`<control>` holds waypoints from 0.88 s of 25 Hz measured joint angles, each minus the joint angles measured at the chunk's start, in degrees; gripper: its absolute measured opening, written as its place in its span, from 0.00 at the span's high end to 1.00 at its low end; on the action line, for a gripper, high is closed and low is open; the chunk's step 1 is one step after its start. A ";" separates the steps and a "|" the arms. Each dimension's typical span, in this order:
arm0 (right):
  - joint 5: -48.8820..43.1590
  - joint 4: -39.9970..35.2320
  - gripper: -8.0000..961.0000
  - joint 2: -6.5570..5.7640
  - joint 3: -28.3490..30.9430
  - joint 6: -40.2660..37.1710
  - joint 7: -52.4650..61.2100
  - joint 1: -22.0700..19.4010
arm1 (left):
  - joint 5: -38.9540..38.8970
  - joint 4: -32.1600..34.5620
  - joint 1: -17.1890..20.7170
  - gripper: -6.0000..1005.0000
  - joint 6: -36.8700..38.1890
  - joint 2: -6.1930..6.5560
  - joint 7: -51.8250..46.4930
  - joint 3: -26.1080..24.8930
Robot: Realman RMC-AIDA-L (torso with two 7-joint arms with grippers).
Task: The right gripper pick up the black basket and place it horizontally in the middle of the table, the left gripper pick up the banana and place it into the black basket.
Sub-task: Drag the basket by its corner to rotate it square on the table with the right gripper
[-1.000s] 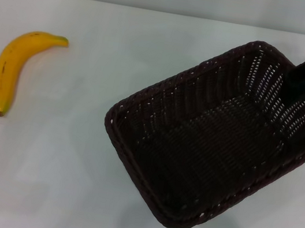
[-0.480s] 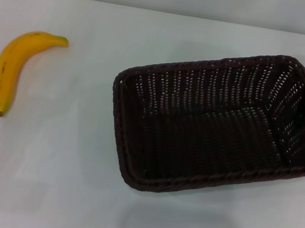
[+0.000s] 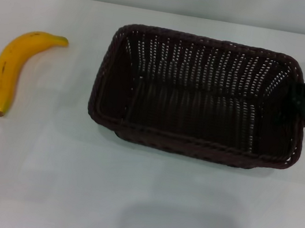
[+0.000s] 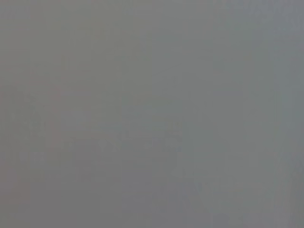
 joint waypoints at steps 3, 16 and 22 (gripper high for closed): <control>2.12 -1.76 0.86 -0.44 -6.28 -0.61 3.61 -0.66 | -0.05 0.23 -0.36 0.12 0.55 0.00 0.01 -0.01; 1.09 -5.79 0.86 -0.61 -19.88 -1.90 9.94 -0.93 | -0.29 0.81 -1.46 0.12 2.06 0.17 1.20 -0.05; -1.40 -8.91 0.86 -0.66 -27.79 -1.94 10.05 -0.29 | -0.38 1.78 -1.48 0.12 4.03 0.18 1.24 -0.10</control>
